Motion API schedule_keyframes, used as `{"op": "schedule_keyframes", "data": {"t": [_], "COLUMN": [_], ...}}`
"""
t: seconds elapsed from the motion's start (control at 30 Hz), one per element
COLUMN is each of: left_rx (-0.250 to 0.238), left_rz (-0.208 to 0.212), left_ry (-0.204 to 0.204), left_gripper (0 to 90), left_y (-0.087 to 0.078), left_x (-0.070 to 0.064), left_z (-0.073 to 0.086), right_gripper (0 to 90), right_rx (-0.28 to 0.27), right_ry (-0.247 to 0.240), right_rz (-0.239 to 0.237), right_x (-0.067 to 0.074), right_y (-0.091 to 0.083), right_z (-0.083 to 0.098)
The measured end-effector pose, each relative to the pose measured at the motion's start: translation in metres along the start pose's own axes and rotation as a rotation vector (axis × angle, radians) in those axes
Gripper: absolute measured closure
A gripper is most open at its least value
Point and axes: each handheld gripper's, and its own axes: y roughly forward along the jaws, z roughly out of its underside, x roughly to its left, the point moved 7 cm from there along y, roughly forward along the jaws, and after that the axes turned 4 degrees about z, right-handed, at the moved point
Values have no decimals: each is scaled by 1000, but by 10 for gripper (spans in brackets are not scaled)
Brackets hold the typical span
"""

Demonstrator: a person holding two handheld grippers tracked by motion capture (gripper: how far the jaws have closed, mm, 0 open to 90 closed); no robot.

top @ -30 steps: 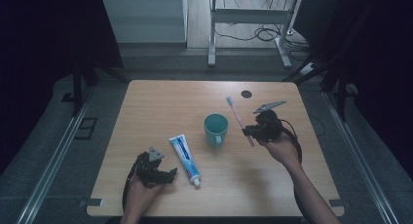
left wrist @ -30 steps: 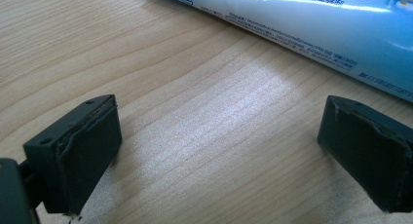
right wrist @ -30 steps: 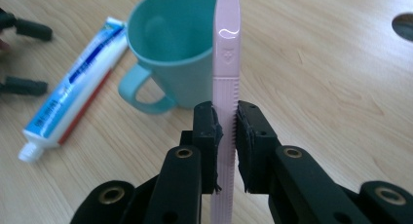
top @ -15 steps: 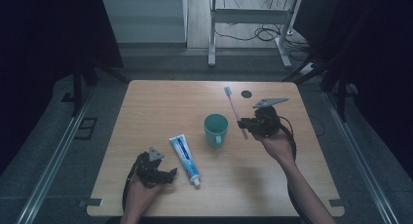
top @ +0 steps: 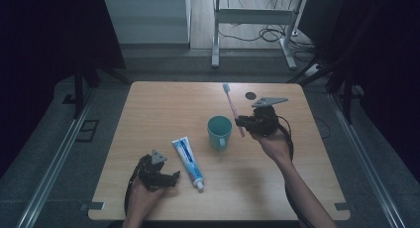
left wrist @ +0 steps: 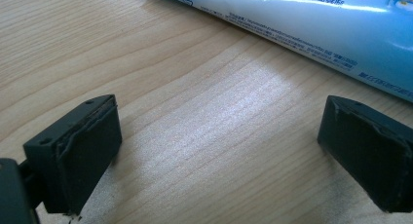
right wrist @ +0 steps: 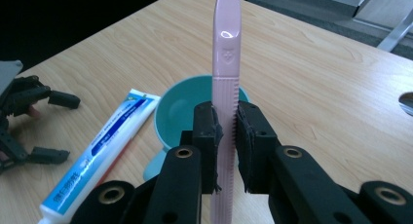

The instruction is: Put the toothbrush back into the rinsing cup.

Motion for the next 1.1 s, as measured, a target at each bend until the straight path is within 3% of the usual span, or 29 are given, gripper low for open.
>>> {"op": "schedule_keyframes", "data": {"t": [0.5,1.1], "left_rx": [0,0], "left_rz": [-2,-1], "left_ry": [-3,-3], "left_gripper": [23,23], "left_y": [0,0], "left_x": [0,0], "left_z": [0,0], "right_gripper": [791,791], "right_rx": [-49,-39], "right_ry": [-12,-29], "right_rz": [-17,-11], "right_x": [14,22], "right_y": [22,55], "right_z": [-16,-15]}}
